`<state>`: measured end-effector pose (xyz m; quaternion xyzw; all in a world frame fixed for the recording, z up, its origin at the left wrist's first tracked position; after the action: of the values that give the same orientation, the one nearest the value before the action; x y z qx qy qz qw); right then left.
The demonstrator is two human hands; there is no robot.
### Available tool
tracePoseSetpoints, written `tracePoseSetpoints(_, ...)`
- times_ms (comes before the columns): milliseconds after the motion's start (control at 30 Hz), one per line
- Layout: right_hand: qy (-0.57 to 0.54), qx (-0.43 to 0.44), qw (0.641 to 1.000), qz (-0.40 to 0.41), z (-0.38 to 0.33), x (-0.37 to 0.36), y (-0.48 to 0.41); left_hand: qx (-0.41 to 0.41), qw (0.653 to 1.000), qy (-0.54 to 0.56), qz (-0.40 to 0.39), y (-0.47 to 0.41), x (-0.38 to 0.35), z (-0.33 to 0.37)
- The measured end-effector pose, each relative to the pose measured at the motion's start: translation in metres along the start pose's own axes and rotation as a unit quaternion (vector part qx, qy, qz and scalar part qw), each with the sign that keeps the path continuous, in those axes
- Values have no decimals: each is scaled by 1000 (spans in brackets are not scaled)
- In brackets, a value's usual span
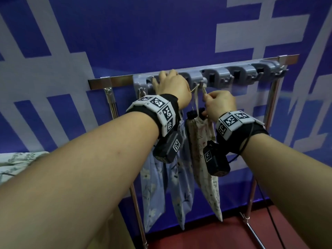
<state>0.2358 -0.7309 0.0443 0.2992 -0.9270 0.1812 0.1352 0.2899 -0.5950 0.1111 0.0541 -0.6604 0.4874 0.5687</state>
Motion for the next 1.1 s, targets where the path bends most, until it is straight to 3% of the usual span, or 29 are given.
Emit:
tracePoseSetpoints(233,-24,-18,999,-28,2,-6,10,-62,996,-36,-59,7,-2,1)
tracePoseSetpoints(333,-1,-5,1000,-16,-1,2,22,-83,994,28,-69,22,-1,-2)
tracePoseSetpoints(500,0,35,999,16,-24,20,49,-113,987,116,-12,53,29,-11)
tracePoseSetpoints(800,-24,75,996,-36,-104,11,127,-40,988,145,38,103,125,-57)
tracePoseSetpoints(1100,-19,105,985,-135,-166,-58,240,106,978,155,87,210,223,-162)
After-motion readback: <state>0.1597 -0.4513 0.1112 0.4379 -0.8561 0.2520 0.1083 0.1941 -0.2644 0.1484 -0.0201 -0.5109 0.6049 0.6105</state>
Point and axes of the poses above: each hand's wrist, its own y-axis away from the middle knuckle, its own x-axis out of the back of the hand, z = x × y, the point moved 8 cm from there along -y, towards the middle knuckle, and after that the axes turned 8 degrees about -x, right-handed, at the moved point
